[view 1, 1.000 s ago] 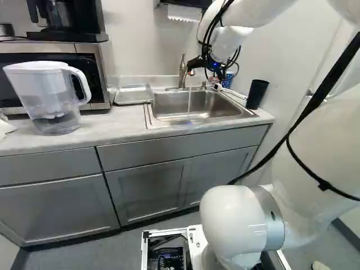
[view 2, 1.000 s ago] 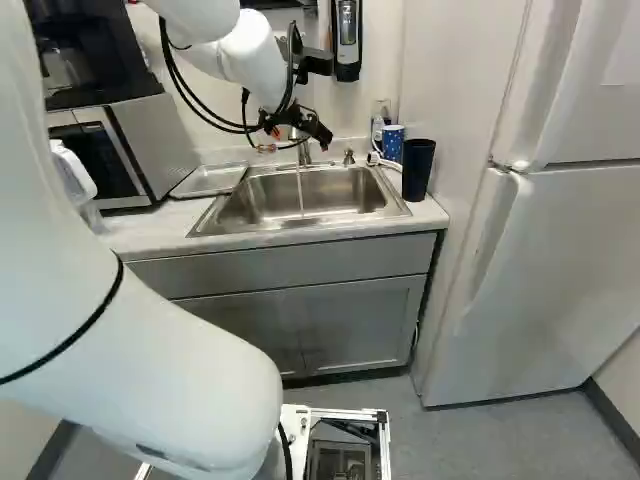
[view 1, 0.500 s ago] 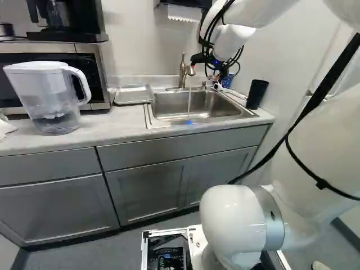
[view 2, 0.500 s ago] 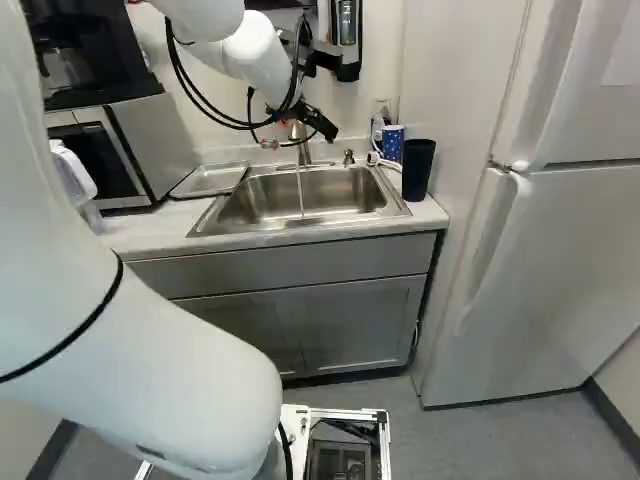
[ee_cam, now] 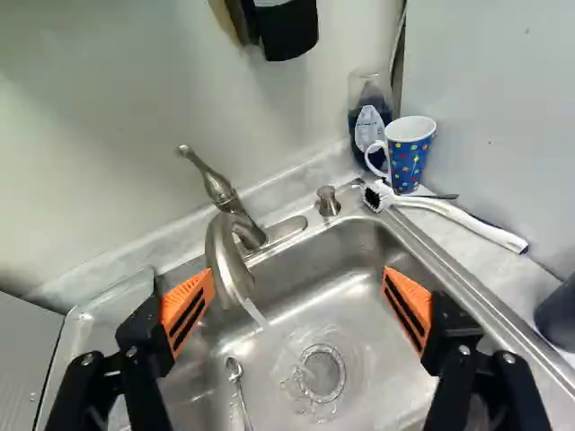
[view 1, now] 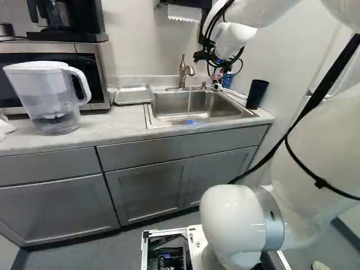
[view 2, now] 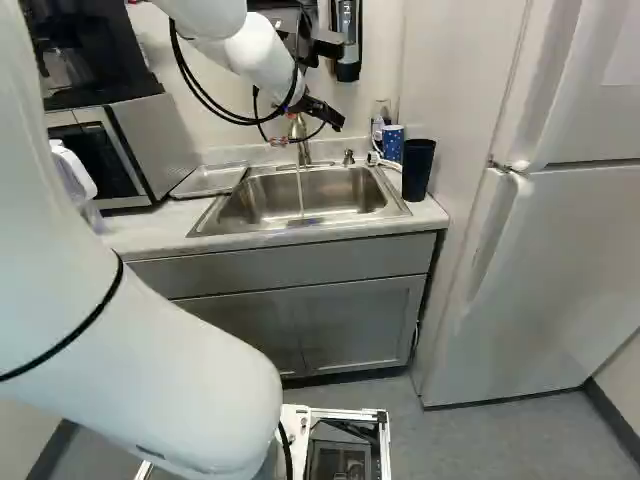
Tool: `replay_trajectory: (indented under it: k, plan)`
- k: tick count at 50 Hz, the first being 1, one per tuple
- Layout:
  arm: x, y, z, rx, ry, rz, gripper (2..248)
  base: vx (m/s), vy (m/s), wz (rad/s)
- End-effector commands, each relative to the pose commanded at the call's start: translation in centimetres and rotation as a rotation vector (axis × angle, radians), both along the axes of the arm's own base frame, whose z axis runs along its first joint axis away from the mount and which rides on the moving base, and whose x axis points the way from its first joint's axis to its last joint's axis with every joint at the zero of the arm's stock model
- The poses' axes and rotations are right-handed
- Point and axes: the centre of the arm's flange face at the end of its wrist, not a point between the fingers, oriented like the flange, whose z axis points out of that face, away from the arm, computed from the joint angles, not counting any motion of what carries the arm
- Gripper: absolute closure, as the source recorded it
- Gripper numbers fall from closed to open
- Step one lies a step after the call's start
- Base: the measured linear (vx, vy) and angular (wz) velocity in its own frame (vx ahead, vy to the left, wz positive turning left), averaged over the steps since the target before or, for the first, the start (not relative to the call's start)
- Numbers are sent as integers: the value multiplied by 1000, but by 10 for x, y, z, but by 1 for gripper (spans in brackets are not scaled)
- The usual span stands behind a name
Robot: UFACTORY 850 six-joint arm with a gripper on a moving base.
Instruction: Rinse the cup and place it in the tray
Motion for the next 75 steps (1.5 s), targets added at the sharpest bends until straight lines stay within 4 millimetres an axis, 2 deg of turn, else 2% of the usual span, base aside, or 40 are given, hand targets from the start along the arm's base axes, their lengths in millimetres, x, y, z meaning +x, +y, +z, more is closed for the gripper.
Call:
replay_trajectory:
  k: [27, 56, 75]
  plan:
    - [2, -13, 6, -170, -50, -3, 3, 0, 0, 0]
    - [7, -22, -17, -80, -76, -130, 3, 0, 0, 0]
    - [-7, -40, -21, -46, -118, -249, 3, 0, 0, 0]
